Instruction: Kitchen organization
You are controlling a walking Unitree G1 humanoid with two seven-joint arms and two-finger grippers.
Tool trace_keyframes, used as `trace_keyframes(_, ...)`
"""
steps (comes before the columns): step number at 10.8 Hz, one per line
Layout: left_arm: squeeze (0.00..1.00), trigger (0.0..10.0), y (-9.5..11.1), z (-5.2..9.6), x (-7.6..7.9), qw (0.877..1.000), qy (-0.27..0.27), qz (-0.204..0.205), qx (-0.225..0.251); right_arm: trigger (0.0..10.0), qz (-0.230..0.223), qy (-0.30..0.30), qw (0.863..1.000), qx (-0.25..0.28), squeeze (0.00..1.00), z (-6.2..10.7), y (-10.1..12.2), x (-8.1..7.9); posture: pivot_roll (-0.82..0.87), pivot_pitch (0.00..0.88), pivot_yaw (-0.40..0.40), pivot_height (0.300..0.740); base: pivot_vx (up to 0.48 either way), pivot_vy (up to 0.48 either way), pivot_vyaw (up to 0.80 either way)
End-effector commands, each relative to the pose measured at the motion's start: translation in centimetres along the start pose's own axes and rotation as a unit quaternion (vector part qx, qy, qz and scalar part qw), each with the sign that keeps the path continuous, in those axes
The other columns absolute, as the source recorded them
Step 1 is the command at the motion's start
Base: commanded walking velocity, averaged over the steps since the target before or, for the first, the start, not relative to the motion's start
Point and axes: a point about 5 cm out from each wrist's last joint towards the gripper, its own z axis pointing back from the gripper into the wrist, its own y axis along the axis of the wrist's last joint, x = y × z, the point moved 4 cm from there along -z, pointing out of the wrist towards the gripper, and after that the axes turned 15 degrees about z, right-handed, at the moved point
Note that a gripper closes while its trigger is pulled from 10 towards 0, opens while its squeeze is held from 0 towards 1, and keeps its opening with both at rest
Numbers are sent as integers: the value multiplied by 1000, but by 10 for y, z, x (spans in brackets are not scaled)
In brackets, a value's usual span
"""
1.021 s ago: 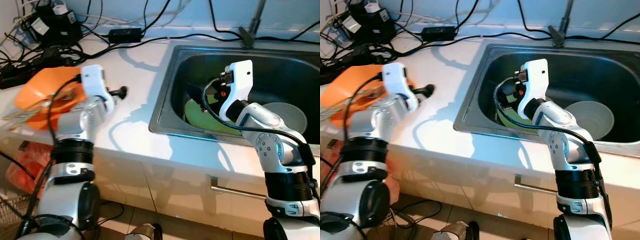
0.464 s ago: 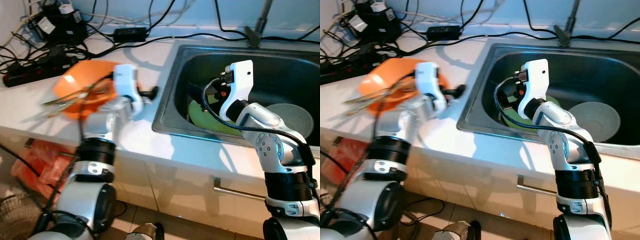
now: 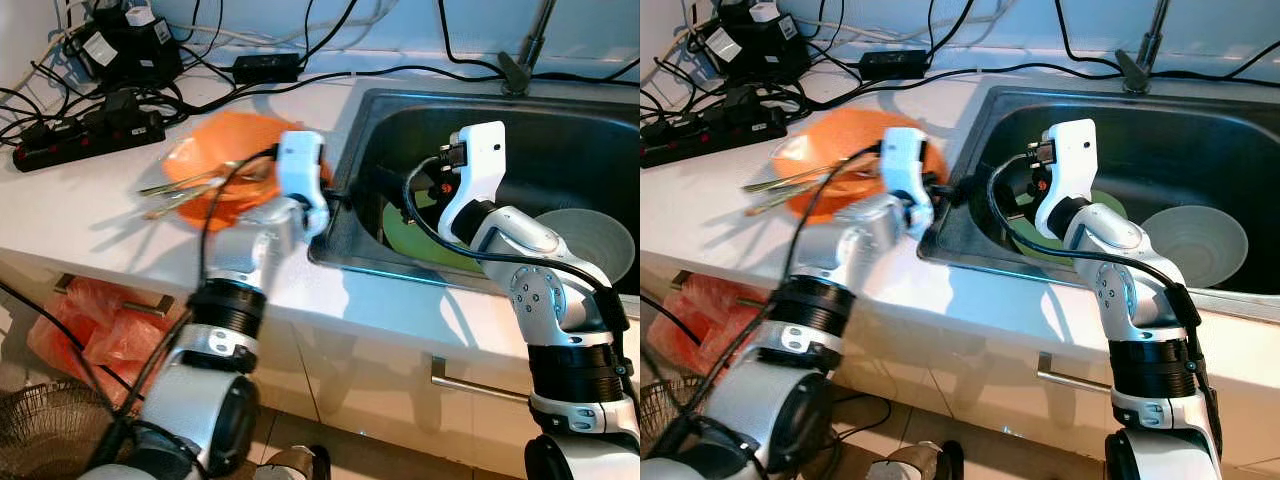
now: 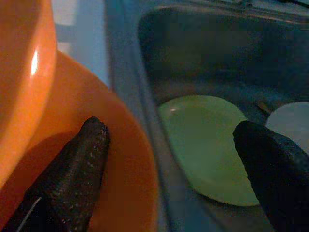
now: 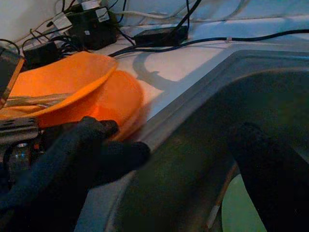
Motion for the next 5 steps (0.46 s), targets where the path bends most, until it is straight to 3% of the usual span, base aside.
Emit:
trace_keyframes(1, 0, 10000, -25, -4, -1, 999, 2, 8, -51, 10000, 0, 3, 1000, 2, 0, 1, 1, -4, 120, 106, 148, 740, 0, 0, 0)
trace_keyframes(4, 0, 10000, -18, -4, -3, 999, 18, -26, -33, 10000, -3, -1, 1000, 2, 0, 1, 0, -4, 117, 106, 154, 740, 0, 0, 0)
trace_keyframes(5, 0, 10000, -4, 0, -8, 996, 34, -78, -3, 10000, -3, -3, 1000, 1, 0, 1, 0, -3, 116, 106, 154, 740, 0, 0, 0)
